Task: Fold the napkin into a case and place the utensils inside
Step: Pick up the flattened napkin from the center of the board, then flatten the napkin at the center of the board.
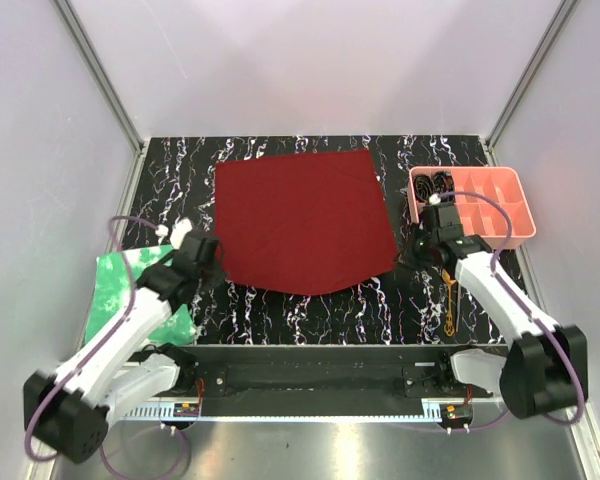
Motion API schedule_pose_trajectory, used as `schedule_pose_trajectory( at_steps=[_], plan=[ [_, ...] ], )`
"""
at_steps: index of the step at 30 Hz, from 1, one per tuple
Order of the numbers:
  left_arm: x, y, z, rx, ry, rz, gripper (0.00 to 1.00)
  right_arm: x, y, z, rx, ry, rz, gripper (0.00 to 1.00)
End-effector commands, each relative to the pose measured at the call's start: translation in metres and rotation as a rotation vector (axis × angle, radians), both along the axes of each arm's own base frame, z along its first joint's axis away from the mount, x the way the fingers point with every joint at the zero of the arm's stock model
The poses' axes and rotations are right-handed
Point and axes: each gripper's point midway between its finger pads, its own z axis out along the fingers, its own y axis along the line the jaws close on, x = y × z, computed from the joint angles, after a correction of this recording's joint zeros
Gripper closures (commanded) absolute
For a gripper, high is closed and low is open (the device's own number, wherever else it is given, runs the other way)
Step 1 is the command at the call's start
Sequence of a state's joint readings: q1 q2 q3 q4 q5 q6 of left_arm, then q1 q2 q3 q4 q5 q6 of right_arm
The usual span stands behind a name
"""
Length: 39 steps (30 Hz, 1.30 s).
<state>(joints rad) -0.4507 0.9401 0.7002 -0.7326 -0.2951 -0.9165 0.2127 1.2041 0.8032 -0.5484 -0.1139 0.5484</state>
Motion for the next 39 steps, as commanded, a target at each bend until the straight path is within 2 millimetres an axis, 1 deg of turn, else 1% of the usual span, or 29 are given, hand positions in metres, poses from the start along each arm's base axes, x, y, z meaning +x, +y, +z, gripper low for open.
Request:
schedule_pose_trajectory(
  at_steps=[1,3,4,6,7,9,10,12,13,14,16,18,19,21,23,26,27,28,29,30,31,32,33,34,35,36,37,38,39],
  plan=[
    [0.025,-0.009,0.132,-0.067,-0.416,-0.124,1.00,0.012,0.014,0.109,0.061,-0.317,0.140,1.00],
    [0.018,-0.005,0.180,-0.073,-0.555,-0.166,1.00,0.008,0.017,0.151,0.074,-0.421,0.180,1.00],
    [0.013,-0.003,0.219,-0.092,-0.642,-0.175,1.00,0.001,0.018,0.192,0.087,-0.523,0.197,1.00],
    [-0.002,-0.003,0.264,-0.104,-0.757,-0.238,1.00,-0.013,0.021,0.234,0.105,-0.634,0.255,1.00],
    [-0.014,0.001,0.302,-0.125,-0.851,-0.251,1.00,-0.028,0.021,0.271,0.116,-0.730,0.278,1.00],
    [-0.035,0.003,0.341,-0.131,-0.969,-0.312,1.00,-0.051,0.027,0.309,0.139,-0.837,0.357,1.00],
    [-0.052,0.008,0.372,-0.145,-1.052,-0.325,1.00,-0.073,0.026,0.344,0.149,-0.938,0.385,1.00],
    [-0.074,0.009,0.400,-0.158,-1.138,-0.378,1.00,-0.102,0.031,0.373,0.183,-1.026,0.455,1.00],
    [-0.090,0.013,0.422,-0.175,-1.199,-0.389,1.00,-0.123,0.030,0.396,0.193,-1.105,0.476,1.00],
    [-0.098,0.011,0.431,-0.189,-1.224,-0.415,1.00,-0.135,0.032,0.405,0.220,-1.129,0.494,1.00],
    [-0.113,0.015,0.449,-0.213,-1.274,-0.421,1.00,-0.152,0.031,0.423,0.242,-1.181,0.499,1.00],
    [-0.111,0.015,0.453,-0.223,-1.273,-0.413,1.00,-0.153,0.029,0.428,0.259,-1.181,0.471,1.00],
    [-0.108,0.014,0.452,-0.222,-1.267,-0.408,1.00,-0.150,0.027,0.427,0.259,-1.174,0.444,1.00],
    [-0.087,0.015,0.442,-0.214,-1.214,-0.348,1.00,-0.134,0.017,0.425,0.231,-1.156,0.350,1.00],
    [-0.050,0.018,0.414,-0.179,-1.096,-0.236,1.00,-0.104,0.005,0.412,0.187,-1.095,0.236,1.00],
    [-0.009,0.032,0.373,-0.084,-0.921,-0.065,1.00,-0.047,-0.019,0.376,0.077,-0.933,0.036,1.00],
    [0.012,0.028,0.357,-0.044,-0.853,-0.043,1.00,-0.033,-0.023,0.365,0.048,-0.889,0.006,1.00],
    [0.025,0.027,0.348,-0.013,-0.816,-0.031,1.00,-0.008,-0.022,0.346,0.022,-0.812,-0.016,1.00],
    [0.037,0.029,0.340,0.032,-0.789,-0.008,1.00,0.006,-0.024,0.336,-0.002,-0.786,-0.030,1.00],
    [0.064,0.027,0.319,0.084,-0.709,0.016,1.00,0.022,-0.026,0.324,-0.033,-0.749,-0.051,1.00],
    [0.078,0.030,0.307,0.108,-0.667,0.036,1.00,0.049,-0.023,0.299,-0.067,-0.688,-0.041,1.00],
    [0.092,0.027,0.291,0.087,-0.612,0.039,1.00,0.064,-0.021,0.286,-0.086,-0.660,-0.036,1.00],
    [0.110,0.037,0.272,0.093,-0.553,0.074,1.00,0.091,-0.018,0.256,-0.110,-0.599,-0.037,1.00],
    [0.134,0.033,0.237,0.104,-0.454,0.069,1.00,0.103,-0.017,0.241,-0.122,-0.571,-0.036,1.00],
    [0.149,0.032,0.217,0.109,-0.408,0.068,1.00,0.115,-0.016,0.226,-0.132,-0.548,-0.032,1.00],
    [0.162,0.033,0.202,0.120,-0.379,0.063,1.00,0.137,-0.012,0.198,-0.146,-0.514,-0.030,1.00],
    [0.178,0.031,0.166,0.136,-0.297,0.051,1.00,0.147,-0.012,0.185,-0.152,-0.502,-0.029,1.00],
    [0.193,0.027,0.158,0.120,-0.316,0.034,1.00,0.158,-0.009,0.171,-0.154,-0.493,-0.018,1.00],
    [0.204,0.030,0.145,0.107,-0.306,0.032,1.00,0.177,-0.006,0.146,-0.166,-0.451,-0.006,1.00]
  ],
)
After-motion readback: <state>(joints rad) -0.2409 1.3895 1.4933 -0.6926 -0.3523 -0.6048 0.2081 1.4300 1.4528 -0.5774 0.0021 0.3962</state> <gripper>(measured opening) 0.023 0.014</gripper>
